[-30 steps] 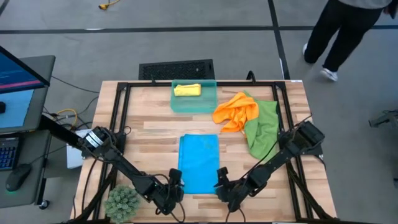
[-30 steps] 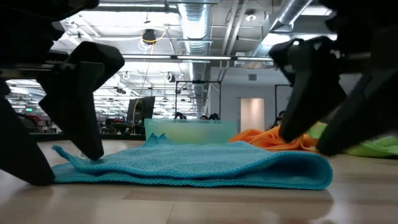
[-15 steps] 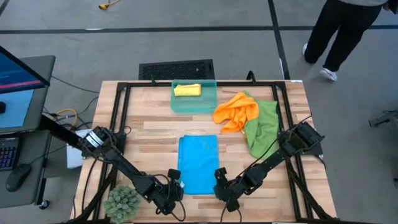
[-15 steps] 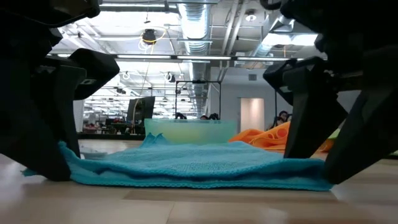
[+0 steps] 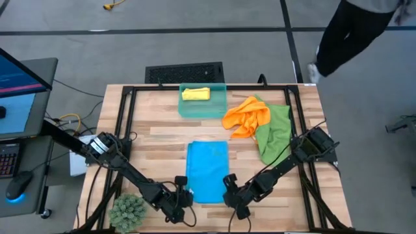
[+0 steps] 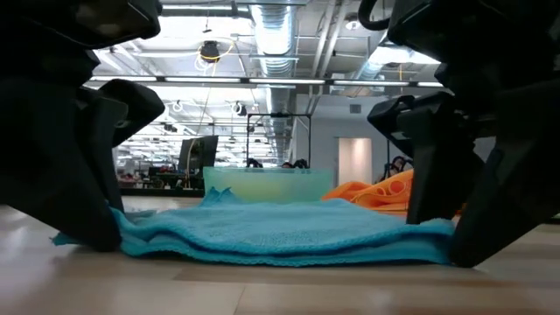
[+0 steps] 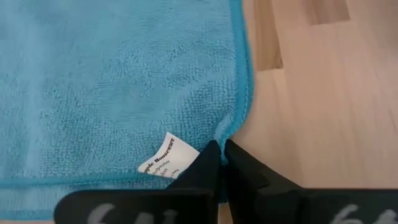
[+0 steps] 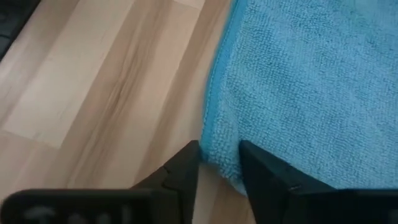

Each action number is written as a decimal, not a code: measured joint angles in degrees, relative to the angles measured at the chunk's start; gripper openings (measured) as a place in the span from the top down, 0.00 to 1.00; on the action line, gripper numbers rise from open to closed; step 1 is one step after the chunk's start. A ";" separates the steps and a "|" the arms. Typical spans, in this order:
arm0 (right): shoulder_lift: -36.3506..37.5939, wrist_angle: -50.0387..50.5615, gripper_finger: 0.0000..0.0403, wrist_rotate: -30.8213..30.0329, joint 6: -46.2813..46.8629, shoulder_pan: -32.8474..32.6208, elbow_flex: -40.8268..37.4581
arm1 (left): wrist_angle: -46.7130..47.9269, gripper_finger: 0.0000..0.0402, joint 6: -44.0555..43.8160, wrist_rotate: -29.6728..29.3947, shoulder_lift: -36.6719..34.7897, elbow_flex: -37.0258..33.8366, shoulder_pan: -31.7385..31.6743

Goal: Roll microfiber towels into tight, uniform cylinder then place into a basket
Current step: Fold the blue microfiber towel

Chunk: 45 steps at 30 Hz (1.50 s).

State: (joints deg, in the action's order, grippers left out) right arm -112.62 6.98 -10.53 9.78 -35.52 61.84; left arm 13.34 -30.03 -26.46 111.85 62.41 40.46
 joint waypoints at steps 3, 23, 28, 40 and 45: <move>-0.03 0.02 0.77 0.14 2.89 -0.35 0.02 | -0.11 0.99 -0.95 -0.02 0.01 0.00 -0.08; 4.23 0.67 0.95 -1.77 9.78 -7.29 6.46 | 7.08 0.99 4.83 -0.19 -3.45 11.03 5.23; 4.29 6.92 0.98 -4.98 10.32 -8.27 11.26 | 13.98 0.99 6.98 -2.53 -3.56 17.07 5.67; 4.31 25.91 0.98 -16.43 22.86 -4.60 12.57 | 27.85 0.99 -0.72 -11.44 -3.58 18.73 -2.11; 4.31 29.74 0.97 -16.62 26.66 -2.37 12.11 | 28.93 0.99 -1.12 -9.44 -3.21 18.73 -6.61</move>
State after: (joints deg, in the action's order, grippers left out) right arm -108.31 36.73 -27.16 36.43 -37.89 73.96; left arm 42.27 -31.16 -35.90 108.63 81.14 33.85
